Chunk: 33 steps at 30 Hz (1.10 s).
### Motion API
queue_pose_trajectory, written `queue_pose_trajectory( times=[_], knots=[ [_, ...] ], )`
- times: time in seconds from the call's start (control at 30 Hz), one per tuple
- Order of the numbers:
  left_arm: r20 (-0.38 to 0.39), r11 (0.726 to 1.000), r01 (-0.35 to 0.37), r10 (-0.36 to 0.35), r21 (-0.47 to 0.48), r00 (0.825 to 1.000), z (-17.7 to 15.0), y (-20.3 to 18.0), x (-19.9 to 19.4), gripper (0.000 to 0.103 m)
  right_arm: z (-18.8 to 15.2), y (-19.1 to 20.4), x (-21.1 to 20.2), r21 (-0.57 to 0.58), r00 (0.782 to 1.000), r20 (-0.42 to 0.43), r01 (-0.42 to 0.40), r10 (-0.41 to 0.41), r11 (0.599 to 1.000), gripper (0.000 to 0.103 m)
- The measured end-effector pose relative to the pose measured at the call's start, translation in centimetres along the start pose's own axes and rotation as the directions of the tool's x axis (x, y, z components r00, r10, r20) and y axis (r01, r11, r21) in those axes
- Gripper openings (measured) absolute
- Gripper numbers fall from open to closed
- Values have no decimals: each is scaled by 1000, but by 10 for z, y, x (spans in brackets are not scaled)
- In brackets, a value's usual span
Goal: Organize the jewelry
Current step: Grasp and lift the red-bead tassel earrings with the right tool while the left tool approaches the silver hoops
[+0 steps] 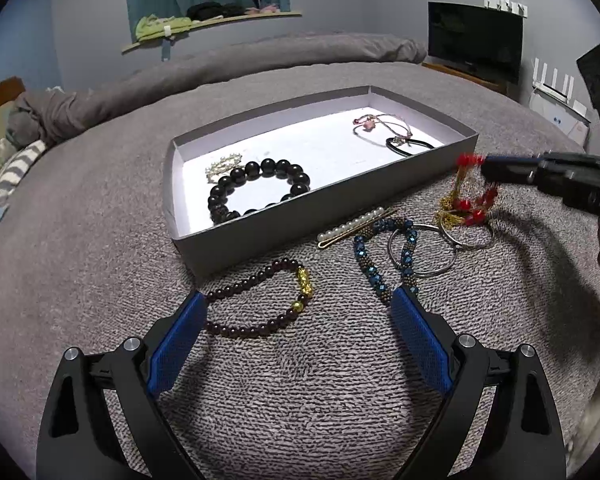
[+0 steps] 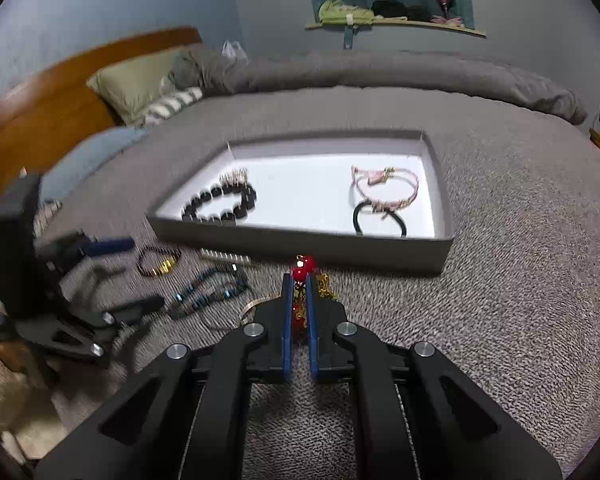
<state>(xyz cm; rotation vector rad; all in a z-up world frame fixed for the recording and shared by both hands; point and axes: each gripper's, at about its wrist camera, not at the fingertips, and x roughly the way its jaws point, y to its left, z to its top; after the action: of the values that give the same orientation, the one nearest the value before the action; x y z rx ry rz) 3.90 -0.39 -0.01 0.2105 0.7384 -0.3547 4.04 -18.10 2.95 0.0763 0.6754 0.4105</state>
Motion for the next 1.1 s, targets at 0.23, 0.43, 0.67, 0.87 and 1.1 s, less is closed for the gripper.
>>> queue_pose_trajectory(
  times=[0.23,0.43,0.67,0.87,1.1],
  knots=[
    [20,996,83,-83,-25,996,7,-9,-7,95,17,-8,-29,32,996,92,-18,15,999,2],
    [26,986,160,-162,40,987,24,-49,-4,95,25,-14,-40,45,992,123,-18,12,999,2],
    [-6,967,220,-221,128,975,39,-91,16,92,30,-25,-59,82,983,181,-50,34,995,2],
    [-37,950,287,-284,122,958,50,-99,35,81,32,-35,-68,103,979,202,-40,18,994,2],
    [-65,951,293,-288,99,955,54,-93,52,77,31,-39,-66,120,981,193,-47,23,992,2]
  ],
)
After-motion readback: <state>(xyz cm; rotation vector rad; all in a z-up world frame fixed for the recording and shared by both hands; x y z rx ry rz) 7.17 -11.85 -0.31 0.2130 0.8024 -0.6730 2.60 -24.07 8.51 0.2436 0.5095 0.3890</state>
